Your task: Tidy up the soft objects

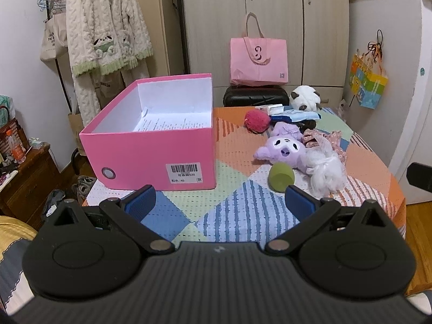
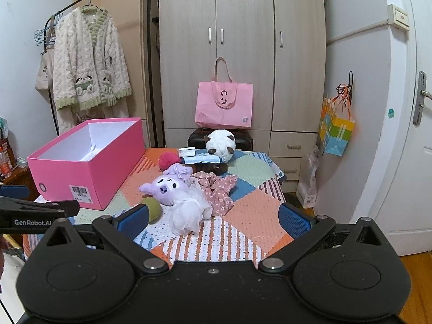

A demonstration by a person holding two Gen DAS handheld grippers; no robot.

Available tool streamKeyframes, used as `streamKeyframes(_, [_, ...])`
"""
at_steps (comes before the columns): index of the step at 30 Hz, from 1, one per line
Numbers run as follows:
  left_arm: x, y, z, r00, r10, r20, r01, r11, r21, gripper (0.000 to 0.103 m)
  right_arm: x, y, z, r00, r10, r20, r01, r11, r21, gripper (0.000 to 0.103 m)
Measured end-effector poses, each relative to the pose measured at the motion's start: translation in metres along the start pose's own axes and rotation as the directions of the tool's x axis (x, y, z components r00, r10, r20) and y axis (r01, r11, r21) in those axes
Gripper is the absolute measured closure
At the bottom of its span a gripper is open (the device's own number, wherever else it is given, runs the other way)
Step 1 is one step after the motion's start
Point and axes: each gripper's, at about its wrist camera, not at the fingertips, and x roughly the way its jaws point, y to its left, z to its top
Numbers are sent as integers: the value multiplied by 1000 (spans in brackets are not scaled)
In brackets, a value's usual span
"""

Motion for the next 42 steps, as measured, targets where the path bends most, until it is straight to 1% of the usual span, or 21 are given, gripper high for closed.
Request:
streamKeyframes(9, [2,-5,-3,1000,7,15,-7,1000,29,0,3,2,-2,1000,6,-10,-6,1000,-11,0])
streamKeyframes(24, [-1,-5,-5,1000,-3,31,2,999,37,0,5,0,-4,1000,-1,-11,1,1000,-9,0])
streamKeyframes(35, [3,-5,-8,1000,3,21,-4,999,47,0,6,-1,-7,1000,4,-15,-4,1000,-9,0])
streamKeyframes(39, [4,0,-5,1000,4,30,-5,999,32,0,3,-2,-7,1000,10,1,-10,1000,-5,0])
streamKeyframes(42, [5,6,-2,998,-17,55,17,1000,3,0,-1,-4,-7,998,48,46,-48,999,0,0])
